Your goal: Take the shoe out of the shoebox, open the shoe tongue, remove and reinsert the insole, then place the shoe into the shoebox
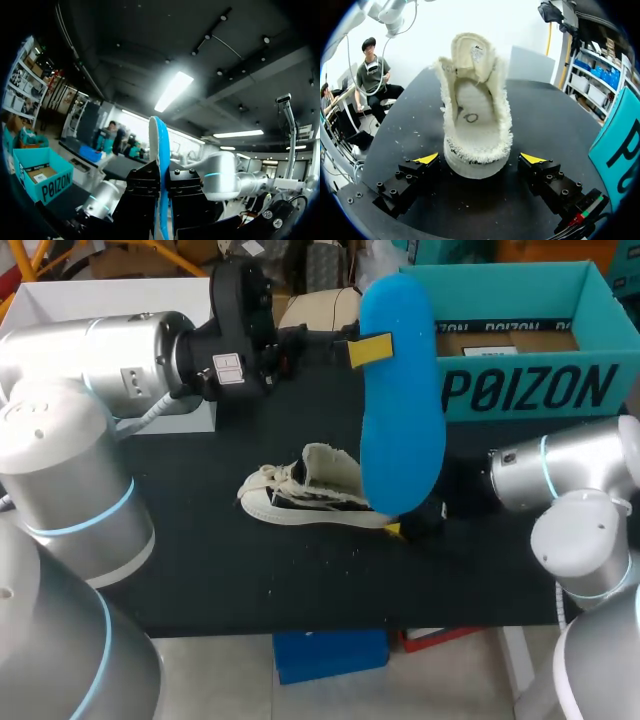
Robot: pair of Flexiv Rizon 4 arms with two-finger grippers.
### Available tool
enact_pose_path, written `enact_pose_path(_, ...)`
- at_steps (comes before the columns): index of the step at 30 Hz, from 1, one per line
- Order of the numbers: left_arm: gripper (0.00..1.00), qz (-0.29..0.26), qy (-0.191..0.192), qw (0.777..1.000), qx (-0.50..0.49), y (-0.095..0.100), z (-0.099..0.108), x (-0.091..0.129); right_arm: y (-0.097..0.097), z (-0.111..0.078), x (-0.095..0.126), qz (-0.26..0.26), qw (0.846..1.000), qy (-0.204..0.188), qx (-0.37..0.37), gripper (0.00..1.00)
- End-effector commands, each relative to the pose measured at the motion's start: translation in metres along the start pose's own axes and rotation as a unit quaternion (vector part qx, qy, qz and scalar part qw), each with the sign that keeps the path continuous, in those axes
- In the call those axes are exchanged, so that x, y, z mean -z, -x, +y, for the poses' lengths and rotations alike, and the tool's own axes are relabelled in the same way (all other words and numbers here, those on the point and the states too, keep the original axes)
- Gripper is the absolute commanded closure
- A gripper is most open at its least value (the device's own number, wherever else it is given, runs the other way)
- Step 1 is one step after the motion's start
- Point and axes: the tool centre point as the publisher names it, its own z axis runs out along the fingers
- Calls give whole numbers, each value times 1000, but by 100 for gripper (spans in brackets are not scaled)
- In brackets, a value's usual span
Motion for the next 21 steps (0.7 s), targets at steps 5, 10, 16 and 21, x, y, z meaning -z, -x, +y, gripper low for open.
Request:
enact_pose_path(5,100,-2,0,1000,-1,-1,1,-1,0,-3,1,1,1000,23,-2,0)
enact_pose_path(10,100,-2,0,1000,-1,-1,1,-1,1,-3,2,2,1000,23,-2,0)
enact_pose_path(16,100,-2,0,1000,-1,-1,1,-1,7,8,12,-4,1000,-5,0,0)
enact_pose_path(21,100,-2,0,1000,-1,-1,1,-1,13,23,19,-7,999,-36,5,0)
